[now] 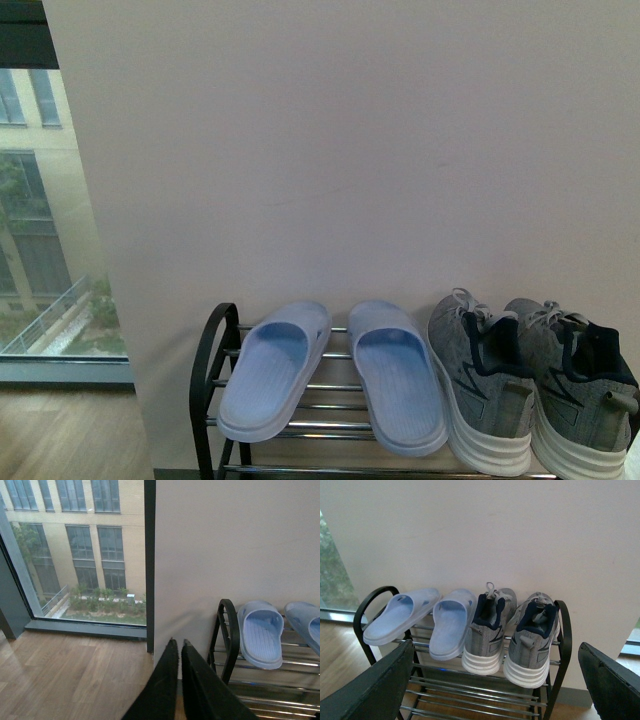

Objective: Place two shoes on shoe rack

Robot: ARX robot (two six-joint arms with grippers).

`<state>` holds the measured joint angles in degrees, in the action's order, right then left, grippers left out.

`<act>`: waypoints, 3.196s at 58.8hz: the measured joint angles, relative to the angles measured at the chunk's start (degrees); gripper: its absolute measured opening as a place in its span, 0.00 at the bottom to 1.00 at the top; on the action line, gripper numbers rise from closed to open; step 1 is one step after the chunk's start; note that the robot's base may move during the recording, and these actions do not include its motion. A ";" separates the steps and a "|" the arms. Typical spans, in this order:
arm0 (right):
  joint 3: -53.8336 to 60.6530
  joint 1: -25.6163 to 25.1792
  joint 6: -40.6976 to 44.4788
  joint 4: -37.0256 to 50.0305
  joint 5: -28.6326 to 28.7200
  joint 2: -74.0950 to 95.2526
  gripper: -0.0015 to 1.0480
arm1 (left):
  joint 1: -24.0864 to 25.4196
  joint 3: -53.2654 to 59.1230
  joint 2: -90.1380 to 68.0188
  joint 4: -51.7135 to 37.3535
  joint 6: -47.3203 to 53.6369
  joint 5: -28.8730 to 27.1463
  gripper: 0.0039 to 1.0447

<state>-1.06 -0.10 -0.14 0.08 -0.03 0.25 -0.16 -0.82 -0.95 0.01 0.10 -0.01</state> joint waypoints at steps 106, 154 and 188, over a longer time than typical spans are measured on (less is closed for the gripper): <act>0.00 0.00 0.00 -0.04 0.02 0.00 0.91 | 0.00 0.00 0.04 0.02 0.02 0.00 0.91; 0.00 0.00 0.00 -0.04 0.02 0.00 0.91 | 0.00 0.00 0.04 0.00 0.02 0.00 0.91; 0.00 0.04 0.00 -0.04 0.24 -0.04 0.91 | 0.02 0.00 0.04 0.00 0.02 -0.17 0.91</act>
<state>-1.06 -0.05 -0.14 0.03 0.21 0.21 -0.14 -0.82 -0.91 0.01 0.12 -0.19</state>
